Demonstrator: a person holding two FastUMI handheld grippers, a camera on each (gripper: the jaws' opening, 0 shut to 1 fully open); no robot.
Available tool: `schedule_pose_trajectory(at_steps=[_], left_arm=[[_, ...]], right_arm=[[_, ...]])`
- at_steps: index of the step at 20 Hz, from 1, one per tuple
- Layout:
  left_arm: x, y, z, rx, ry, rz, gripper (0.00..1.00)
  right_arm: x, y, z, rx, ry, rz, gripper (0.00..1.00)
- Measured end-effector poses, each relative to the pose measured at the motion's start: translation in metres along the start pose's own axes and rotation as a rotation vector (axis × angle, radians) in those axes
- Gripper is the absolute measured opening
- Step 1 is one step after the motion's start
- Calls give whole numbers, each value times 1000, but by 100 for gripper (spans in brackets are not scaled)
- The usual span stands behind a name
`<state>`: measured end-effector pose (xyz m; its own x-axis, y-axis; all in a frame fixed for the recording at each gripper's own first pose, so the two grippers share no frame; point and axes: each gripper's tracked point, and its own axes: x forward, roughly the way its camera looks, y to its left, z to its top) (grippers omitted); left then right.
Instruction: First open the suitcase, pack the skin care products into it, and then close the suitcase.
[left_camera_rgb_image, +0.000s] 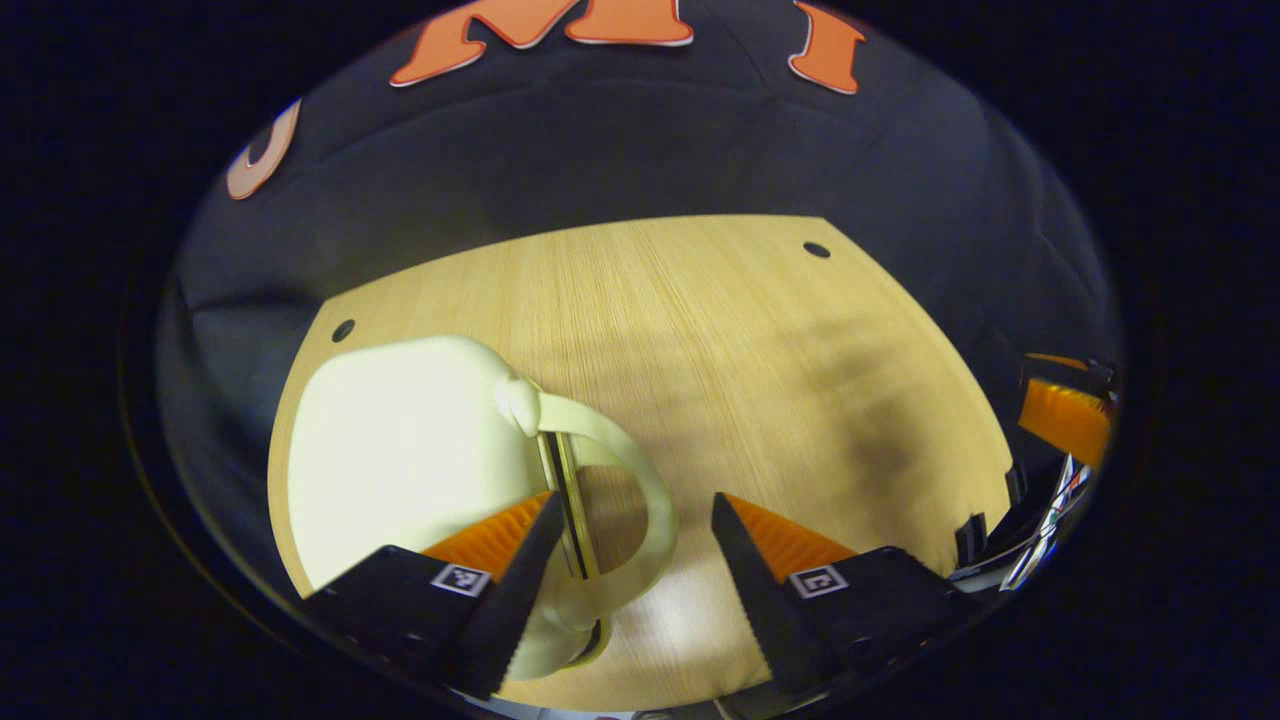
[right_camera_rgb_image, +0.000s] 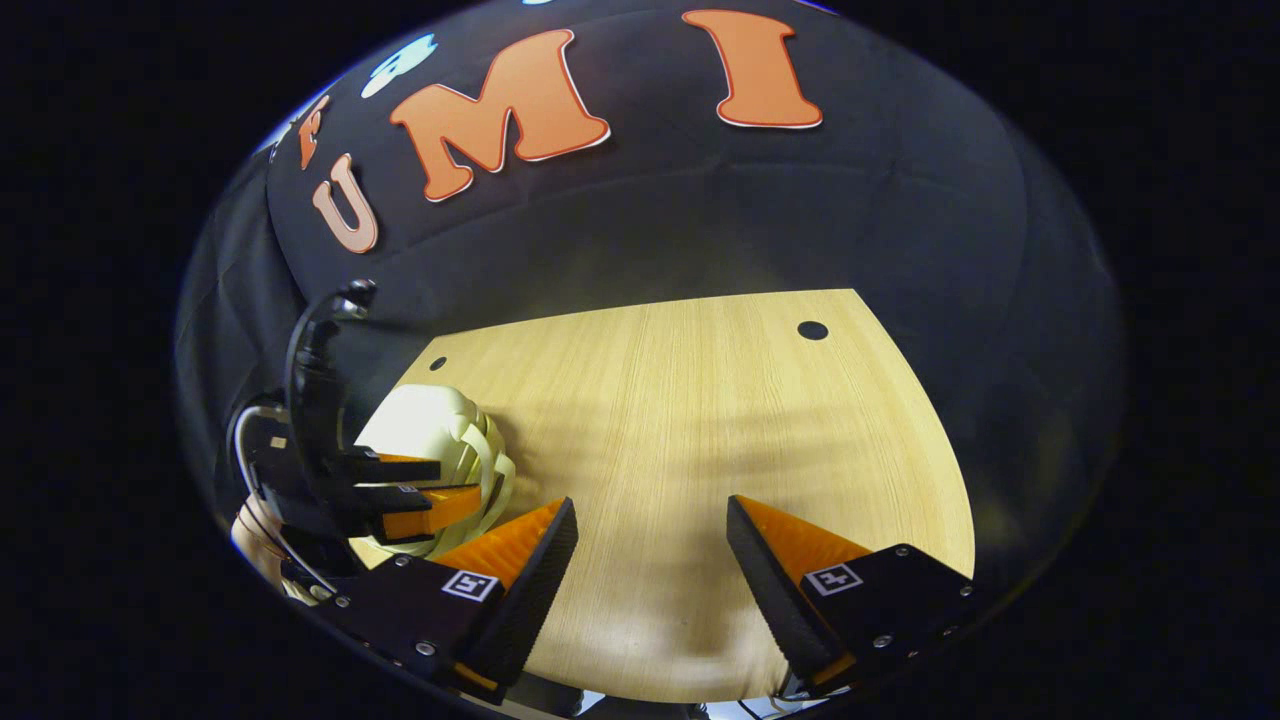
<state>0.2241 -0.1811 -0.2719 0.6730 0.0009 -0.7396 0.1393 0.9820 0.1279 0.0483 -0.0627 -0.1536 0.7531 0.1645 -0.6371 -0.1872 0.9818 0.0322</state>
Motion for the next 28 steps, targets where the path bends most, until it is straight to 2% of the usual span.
schedule_pose_trajectory(at_steps=[1, 3, 6, 8, 10, 12, 15, 18, 28], left_arm=[[-12, 2, 12, -19, -59, 7, 100], [-42, 3, 42, -68, -186, 20, 100], [-93, 14, 106, -117, -441, 61, 100], [-114, 5, 127, -127, -555, 87, 100], [-118, 12, 137, -125, -620, 104, 99], [-136, 9, 151, -130, -668, 94, 99], [-156, 24, 155, -122, -709, 83, 99], [-164, 48, 153, -104, -720, 124, 99], [-166, 64, 142, -98, -731, 92, 99]], right_arm=[[0, 3, 7, -6, -15, 3, 96], [-2, 6, 23, -30, -62, -5, 96], [-9, 11, 53, -66, -176, -26, 96], [-18, 17, 77, -83, -272, -36, 96], [-31, 28, 97, -83, -368, -37, 96], [-44, 39, 115, -82, -464, -33, 96], [-55, 47, 128, -97, -546, -74, 95], [-59, 54, 119, -94, -550, -96, 95], [-70, 66, 104, -80, -562, -133, 95]])
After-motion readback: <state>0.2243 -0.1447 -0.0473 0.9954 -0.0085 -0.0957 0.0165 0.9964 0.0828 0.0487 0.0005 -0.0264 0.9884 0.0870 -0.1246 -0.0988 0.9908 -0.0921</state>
